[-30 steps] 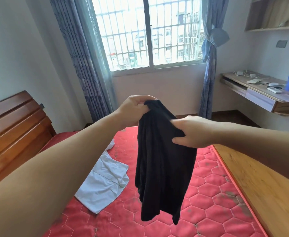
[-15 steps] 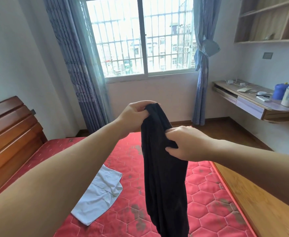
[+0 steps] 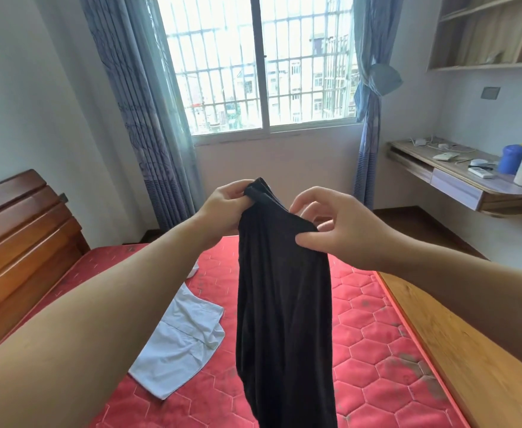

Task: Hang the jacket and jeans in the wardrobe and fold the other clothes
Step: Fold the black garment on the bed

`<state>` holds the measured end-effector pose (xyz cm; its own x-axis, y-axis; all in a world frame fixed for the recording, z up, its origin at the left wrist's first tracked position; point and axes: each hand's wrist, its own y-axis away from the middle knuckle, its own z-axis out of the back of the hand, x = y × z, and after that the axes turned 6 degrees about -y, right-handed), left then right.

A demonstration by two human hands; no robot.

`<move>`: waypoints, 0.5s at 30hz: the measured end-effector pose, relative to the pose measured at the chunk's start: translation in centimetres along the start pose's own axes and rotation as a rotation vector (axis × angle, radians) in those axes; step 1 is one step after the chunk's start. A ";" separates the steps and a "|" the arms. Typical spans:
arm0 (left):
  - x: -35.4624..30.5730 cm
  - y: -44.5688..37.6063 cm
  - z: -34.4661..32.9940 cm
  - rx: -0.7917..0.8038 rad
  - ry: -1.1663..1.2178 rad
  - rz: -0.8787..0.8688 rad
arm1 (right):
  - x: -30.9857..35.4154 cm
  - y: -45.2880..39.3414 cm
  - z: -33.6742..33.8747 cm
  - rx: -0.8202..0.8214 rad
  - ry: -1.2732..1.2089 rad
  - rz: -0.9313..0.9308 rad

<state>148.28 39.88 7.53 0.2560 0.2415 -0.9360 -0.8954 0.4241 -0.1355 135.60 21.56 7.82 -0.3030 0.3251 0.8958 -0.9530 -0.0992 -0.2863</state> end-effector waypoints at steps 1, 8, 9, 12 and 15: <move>-0.1 0.0 0.1 -0.001 0.002 0.001 | -0.1 0.0 0.1 0.063 -0.011 -0.088; -0.1 0.5 -0.2 0.070 -0.008 -0.005 | -0.9 0.0 0.7 0.086 0.447 0.129; -0.1 0.5 -0.1 0.069 0.001 -0.005 | -1.0 0.0 0.8 0.043 0.553 0.181; -0.2 0.5 0.0 0.067 -0.020 -0.014 | -1.3 -0.2 1.8 -0.046 0.779 0.176; -0.1 0.7 0.0 0.086 -0.068 -0.022 | -1.7 -0.7 3.4 -0.059 0.689 0.114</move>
<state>147.65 40.14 7.52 0.3025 0.2889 -0.9083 -0.8555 0.5025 -0.1251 136.81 17.93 7.65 -0.3104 0.8398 0.4453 -0.9079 -0.1230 -0.4008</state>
